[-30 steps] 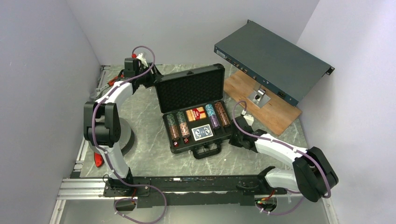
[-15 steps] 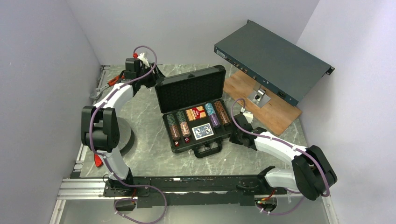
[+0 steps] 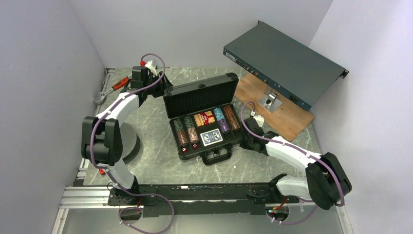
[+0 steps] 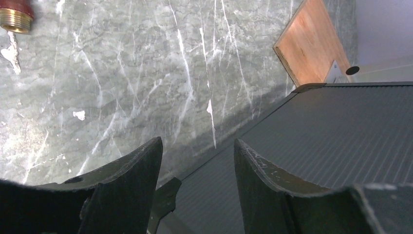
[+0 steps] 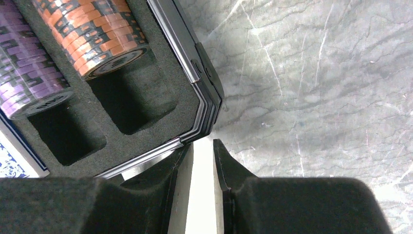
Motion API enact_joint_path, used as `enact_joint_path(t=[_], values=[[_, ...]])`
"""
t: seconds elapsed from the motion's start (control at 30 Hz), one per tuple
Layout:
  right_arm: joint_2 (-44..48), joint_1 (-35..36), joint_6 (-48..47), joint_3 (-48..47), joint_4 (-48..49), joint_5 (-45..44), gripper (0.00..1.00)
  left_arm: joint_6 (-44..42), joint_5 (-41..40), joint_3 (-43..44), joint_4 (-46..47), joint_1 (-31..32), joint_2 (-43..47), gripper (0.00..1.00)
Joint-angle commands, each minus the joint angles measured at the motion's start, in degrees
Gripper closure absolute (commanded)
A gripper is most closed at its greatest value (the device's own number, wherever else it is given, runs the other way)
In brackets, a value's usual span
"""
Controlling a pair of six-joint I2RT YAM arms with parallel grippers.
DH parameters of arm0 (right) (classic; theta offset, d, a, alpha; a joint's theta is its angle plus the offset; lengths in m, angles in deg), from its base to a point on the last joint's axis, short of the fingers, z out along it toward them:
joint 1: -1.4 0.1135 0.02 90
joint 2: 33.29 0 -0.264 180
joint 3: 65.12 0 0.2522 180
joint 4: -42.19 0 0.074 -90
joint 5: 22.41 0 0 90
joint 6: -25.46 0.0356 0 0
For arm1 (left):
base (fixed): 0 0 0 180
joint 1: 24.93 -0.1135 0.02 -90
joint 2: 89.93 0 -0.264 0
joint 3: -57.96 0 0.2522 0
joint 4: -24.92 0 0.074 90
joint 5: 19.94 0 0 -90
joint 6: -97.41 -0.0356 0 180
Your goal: Pack up texas hold em set
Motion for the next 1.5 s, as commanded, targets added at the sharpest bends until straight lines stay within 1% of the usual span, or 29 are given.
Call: enact_joint_path(t=[0.0, 0.17, 0.53, 0.73, 1.03, 1.13, 1.23, 1.37, 1.47], values=[[3.44, -0.66, 0.73, -3.59, 5.71, -2.51, 0.75, -0.82, -0.2, -1.49, 2.22, 0.58, 3.72, 0.39], [6.9, -0.59, 1.84, -2.34, 4.45, -2.45, 0.75, -0.47, -0.19, -4.28, 4.39, 1.05, 5.45, 0.41], [10.8, -0.59, 2.93, -1.34, 0.75, -2.64, 0.75, -1.29, -1.9, -8.61, 4.35, 2.49, 10.75, 0.41], [12.88, -0.59, 3.54, -1.15, -0.84, -2.9, 0.74, -2.56, -4.11, -11.24, 2.54, 3.32, 16.26, 0.41], [15.75, -0.6, 4.7, 0.85, -2.23, -2.38, 0.74, -5.2, -10.38, -13.56, 0.35, 4.96, 26.7, 0.42], [16.36, -0.61, 5.32, 1.63, -2.25, -1.99, 0.74, -6.66, -11.64, -12.87, -0.79, 6.39, 28.73, 0.42], [16.69, -0.6, 5.79, 2.35, -2.22, -1.47, 0.74, -7.21, -10.11, -12.47, -1.38, 8.0, 29.62, 0.42], [17.07, -0.59, 6.08, 3.21, -2.62, 0.16, 0.74, -8.66, -9.47, -12.35, -3.19, 12.25, 30.29, 0.44], [18.04, -0.6, 5.72, 4.34, -2.61, 2.44, 0.73, -9.85, -9.97, -12.91, -4.99, 15.21, 30.91, 0.48]])
